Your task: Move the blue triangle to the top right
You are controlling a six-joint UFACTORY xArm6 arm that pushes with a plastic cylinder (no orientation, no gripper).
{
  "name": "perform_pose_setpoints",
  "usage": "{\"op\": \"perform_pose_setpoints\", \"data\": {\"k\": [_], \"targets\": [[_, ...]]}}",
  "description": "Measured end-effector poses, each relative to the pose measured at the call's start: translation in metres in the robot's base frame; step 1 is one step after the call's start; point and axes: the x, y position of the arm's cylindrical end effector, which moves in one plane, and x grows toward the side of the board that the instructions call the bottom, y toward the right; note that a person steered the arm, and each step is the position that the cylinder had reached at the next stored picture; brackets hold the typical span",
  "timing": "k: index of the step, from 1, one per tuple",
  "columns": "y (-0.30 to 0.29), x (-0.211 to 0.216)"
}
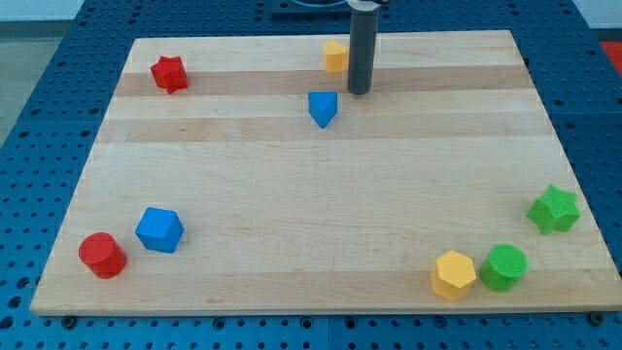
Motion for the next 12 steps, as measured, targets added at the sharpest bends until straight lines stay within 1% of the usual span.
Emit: {"op": "perform_pose_setpoints", "data": {"k": [4,5,6,8,9,10,11,12], "targets": [[-0.082,0.0],[-0.093,0.003],[-0.081,0.04],[-0.074,0.046],[-0.037,0.039],[0.018,0.033],[0.061,0.023],[0.101,0.009]]}}
